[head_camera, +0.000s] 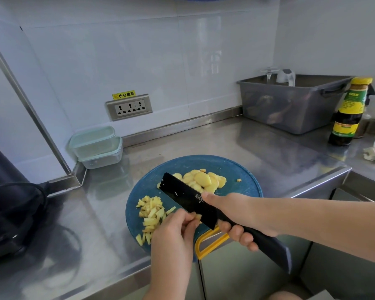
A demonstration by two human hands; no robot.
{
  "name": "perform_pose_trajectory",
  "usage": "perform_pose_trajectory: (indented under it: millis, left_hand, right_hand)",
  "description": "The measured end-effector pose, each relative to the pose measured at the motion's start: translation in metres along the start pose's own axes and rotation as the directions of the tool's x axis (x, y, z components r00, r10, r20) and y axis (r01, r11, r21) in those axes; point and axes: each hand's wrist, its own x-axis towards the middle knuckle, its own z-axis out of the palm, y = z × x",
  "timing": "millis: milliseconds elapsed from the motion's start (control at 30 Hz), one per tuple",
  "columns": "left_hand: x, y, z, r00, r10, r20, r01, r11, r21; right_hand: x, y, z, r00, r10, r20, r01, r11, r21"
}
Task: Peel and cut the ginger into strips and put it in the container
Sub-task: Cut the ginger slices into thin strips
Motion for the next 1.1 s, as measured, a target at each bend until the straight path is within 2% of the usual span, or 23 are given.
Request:
perform_pose_trajectory:
  millis: [633, 1100]
  left_hand:
    - [-0.001, -0.007, 0.003, 0.999, -0.017, -0.031, 0.014, 0.997, -0.076]
    - [-0.002, -0.010, 0.007, 0.998, 0.026, -0.055, -0.030, 0.997, -0.071]
  right_hand:
    - [0.003, -0.017, 0.008, 0.991, 0.112, -0.072, -0.118, 0.990, -0.081]
    - [0.003, -0.016, 0.024, 0.977, 0.072, -0.203, -0.091, 0.992, -0.087]
